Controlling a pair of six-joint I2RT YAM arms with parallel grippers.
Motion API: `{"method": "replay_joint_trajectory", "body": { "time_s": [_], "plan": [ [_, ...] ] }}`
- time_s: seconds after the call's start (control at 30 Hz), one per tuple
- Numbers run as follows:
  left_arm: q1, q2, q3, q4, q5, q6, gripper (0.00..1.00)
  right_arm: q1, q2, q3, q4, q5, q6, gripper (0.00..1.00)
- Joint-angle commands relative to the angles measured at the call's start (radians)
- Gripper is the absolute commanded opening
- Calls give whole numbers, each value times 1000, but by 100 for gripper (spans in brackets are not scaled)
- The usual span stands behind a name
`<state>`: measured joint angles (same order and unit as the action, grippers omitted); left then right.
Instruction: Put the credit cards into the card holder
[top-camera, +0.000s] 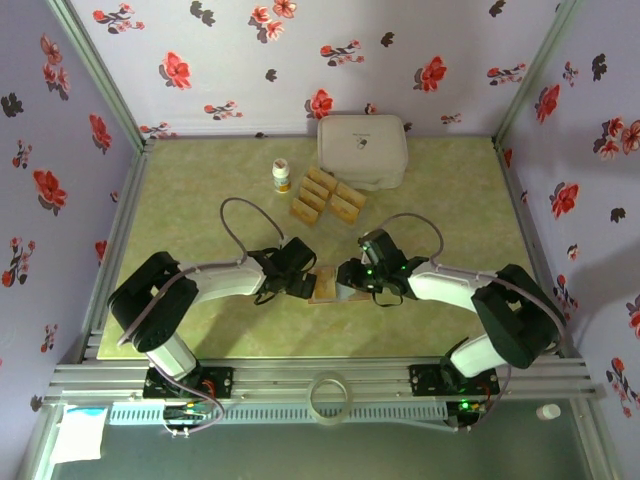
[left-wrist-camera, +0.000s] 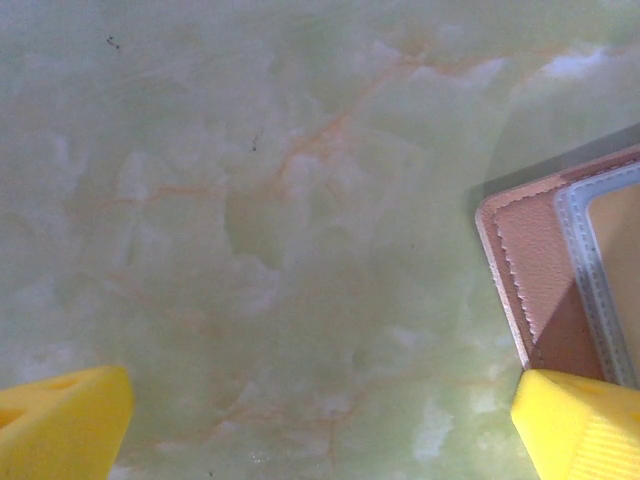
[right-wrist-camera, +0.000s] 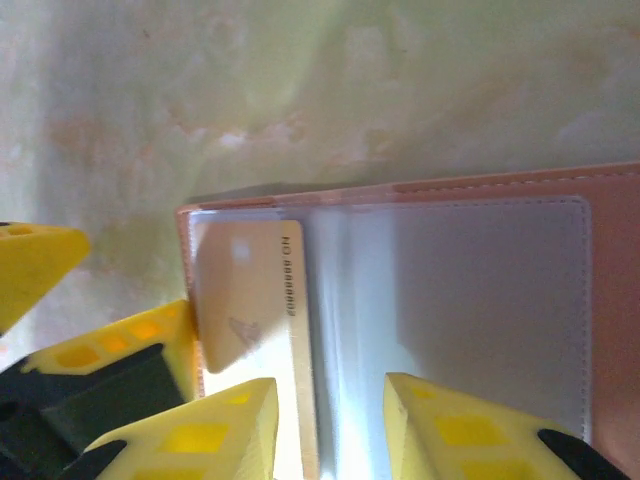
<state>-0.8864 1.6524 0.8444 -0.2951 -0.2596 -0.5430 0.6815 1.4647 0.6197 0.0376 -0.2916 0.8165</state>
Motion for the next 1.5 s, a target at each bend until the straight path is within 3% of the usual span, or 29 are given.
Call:
{"method": "replay_joint_trajectory", "body": {
  "time_s": [0.0, 0.6, 0.83, 1.0, 1.1, 1.47],
  "plan": [
    [-19, 35, -13, 31, 14, -14, 100, 10, -36, 23, 22, -36, 34, 32],
    [-18, 20, -27, 44, 13, -11, 100, 57, 2, 83, -4, -11, 34, 33],
    [-17, 23, -18, 37, 14, -5, 100, 30, -64, 61, -132, 99, -27, 34],
    [-17, 31, -8, 32, 14, 2, 100, -7, -81, 46, -228, 176, -82, 41],
    [-17, 39, -2, 30, 13, 3, 100, -23, -57, 35, -223, 170, -95, 45],
    [-18, 49, 7, 25, 13, 3, 100, -25, 30, 20, -157, 147, -90, 45]
  ]
}}
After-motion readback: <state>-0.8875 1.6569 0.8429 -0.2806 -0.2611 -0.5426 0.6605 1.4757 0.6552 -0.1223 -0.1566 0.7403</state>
